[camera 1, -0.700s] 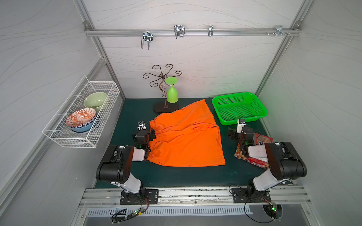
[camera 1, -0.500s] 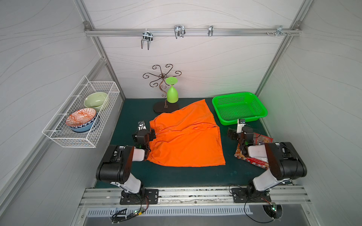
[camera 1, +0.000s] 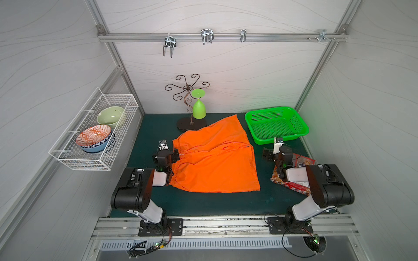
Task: Roll up the shorts
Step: Fold the shorts at the center of the board.
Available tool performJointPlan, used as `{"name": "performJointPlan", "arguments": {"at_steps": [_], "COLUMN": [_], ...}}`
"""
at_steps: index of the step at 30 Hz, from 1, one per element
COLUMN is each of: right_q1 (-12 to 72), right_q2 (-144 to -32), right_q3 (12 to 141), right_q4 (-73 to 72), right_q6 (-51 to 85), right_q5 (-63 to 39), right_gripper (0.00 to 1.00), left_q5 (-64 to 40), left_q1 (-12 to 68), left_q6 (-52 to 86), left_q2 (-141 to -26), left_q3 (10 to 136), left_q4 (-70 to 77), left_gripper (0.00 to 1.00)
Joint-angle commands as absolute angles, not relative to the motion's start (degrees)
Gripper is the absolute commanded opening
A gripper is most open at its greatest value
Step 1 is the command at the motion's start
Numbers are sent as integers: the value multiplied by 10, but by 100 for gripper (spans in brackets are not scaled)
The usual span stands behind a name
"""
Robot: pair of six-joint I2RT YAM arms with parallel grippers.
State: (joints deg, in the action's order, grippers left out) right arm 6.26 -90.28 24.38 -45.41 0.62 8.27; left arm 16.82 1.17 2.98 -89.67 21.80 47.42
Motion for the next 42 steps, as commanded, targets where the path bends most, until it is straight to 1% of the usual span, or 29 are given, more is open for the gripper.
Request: {"name": "performJointPlan", "arguments": {"at_steps": [1, 3, 4, 6, 8, 9, 12, 15, 17, 18, 20, 21, 22, 23, 24, 25, 27, 29, 31, 35, 40, 42], "right_q1": [59, 59, 62, 64, 63, 62, 63, 58, 41, 27, -2, -6, -4, 2, 11, 32, 81, 125, 165, 230, 313, 341], "right_q2": [-896, -895, -889, -835, -787, -770, -701, -636, -611, -611, -625, -634, -639, -637, -630, -615, -579, -543, -521, -489, -454, -457], "right_q3": [250, 248, 250, 283, 324, 332, 344, 390, 455, 468, 485, 495, 501, 501, 499, 492, 480, 463, 444, 404, 362, 352], "right_q4": [-455, -458, -462, -351, -253, -229, -173, -46, 159, 207, 225, 250, 269, 289, 310, 332, 368, 400, 428, 469, 484, 481], "right_q6": [12, 13, 15, 24, 29, 38, 72, 164, 342, 385, 365, 359, 347, 339, 336, 326, 312, 311, 327, 368, 417, 434], "right_q5": [78, 78, 100, 120, 103, 90, 60, 42, 50, 23, -140, -187, -228, -256, -260, -251, -202, -154, -128, -107, -66, -55], "right_gripper": [99, 99, 99, 99, 99, 99, 99, 99, 99, 99, 99, 99, 99, 99, 98, 98, 95, 94, 92, 90, 91, 91], "left_q5": [153, 158, 185, 228, 255, 261, 217, 203, 184, 162, 127, 114, 99, 100, 111, 135, 186, 218, 233, 214, 164, 148], "left_q1": [5, 5, 8, 12, 12, 11, 3, -3, -9, -10, -10, -10, -6, 0, 8, 20, 41, 58, 61, 62, 62, 62], "left_q6": [33, 33, 35, 54, 79, 105, 204, 358, 431, 442, 479, 493, 495, 510, 518, 531, 561, 595, 626, 638, 629, 626], "left_q2": [-890, -887, -878, -830, -793, -775, -722, -686, -669, -658, -631, -618, -601, -585, -571, -556, -526, -495, -476, -489, -514, -515], "left_q3": [233, 232, 237, 287, 340, 357, 398, 424, 432, 428, 417, 415, 412, 414, 416, 421, 427, 417, 407, 405, 373, 359], "left_q4": [495, 497, 489, 346, 238, 200, 99, -22, -91, -101, -148, -177, -211, -265, -311, -369, -465, -520, -563, -600, -558, -532], "left_gripper": [99, 99, 99, 99, 99, 99, 99, 99, 99, 99, 84, 80, 72, 72, 72, 72, 74, 75, 74, 72, 79, 79]}}
